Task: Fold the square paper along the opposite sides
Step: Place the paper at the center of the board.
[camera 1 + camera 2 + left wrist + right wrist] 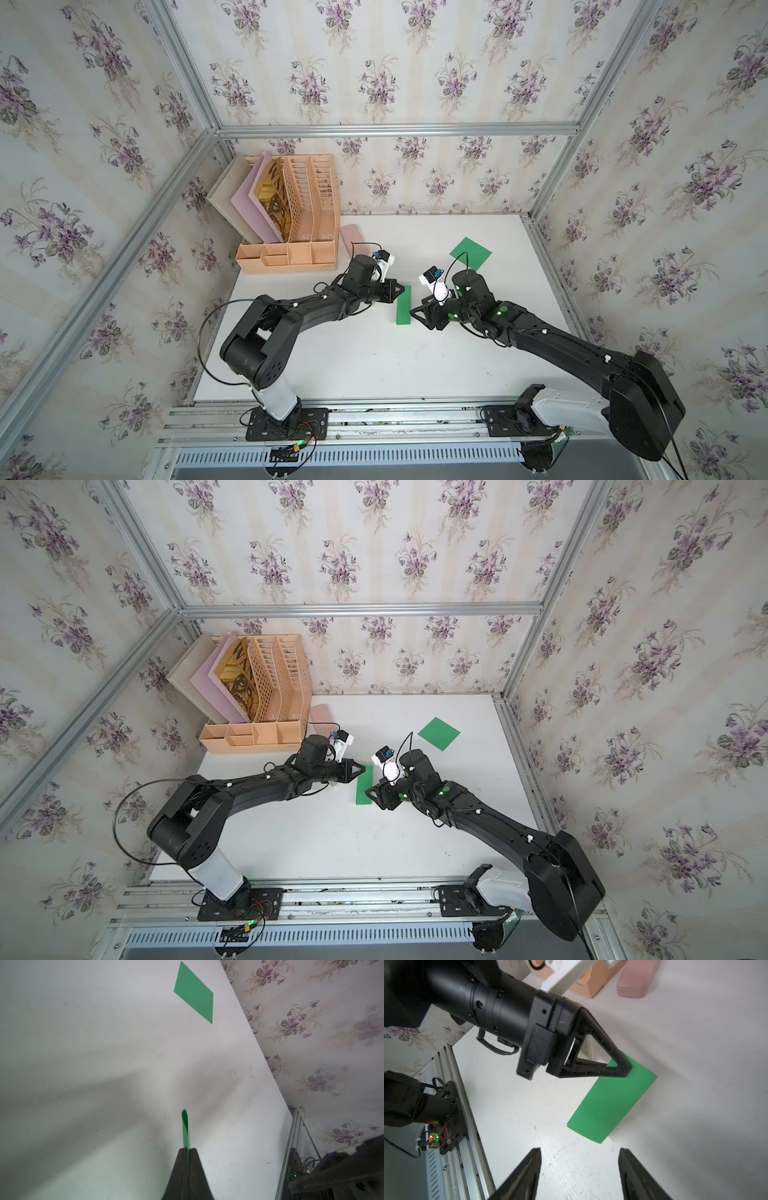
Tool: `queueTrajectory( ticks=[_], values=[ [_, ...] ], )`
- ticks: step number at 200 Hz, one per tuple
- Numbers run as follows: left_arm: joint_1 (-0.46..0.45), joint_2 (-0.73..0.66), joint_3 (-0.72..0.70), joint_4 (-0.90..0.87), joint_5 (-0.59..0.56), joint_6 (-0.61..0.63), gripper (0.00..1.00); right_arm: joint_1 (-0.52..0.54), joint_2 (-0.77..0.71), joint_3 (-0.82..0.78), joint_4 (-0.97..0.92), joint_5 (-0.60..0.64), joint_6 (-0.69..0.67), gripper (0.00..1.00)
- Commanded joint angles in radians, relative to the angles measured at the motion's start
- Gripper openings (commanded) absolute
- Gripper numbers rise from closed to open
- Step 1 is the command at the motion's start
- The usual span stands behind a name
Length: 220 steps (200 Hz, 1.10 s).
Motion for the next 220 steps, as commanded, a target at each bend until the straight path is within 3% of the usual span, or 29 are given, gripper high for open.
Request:
queueTrajectory(
  ticks=[1, 96, 172, 220],
  values=[
    [-0.001, 0.047, 0.027, 0.012, -0.020, -0.021, 0.00, 0.000, -0.002, -0.016, -0.009, 0.030, 0.012, 0.65],
    [-0.001, 0.140, 0.167, -0.315, -0.214, 0.034, 0.03, 0.001, 0.015, -0.099, 0.036, -0.001, 0.090, 0.66],
    [-0.001, 0.201, 0.274, -0.437, -0.270, 0.060, 0.27, 0.005, 0.046, -0.120, 0.050, -0.011, 0.097, 0.67],
    [0.000, 0.238, 0.329, -0.481, -0.276, 0.066, 0.33, 0.006, 0.048, -0.123, 0.058, -0.014, 0.097, 0.67]
  ],
)
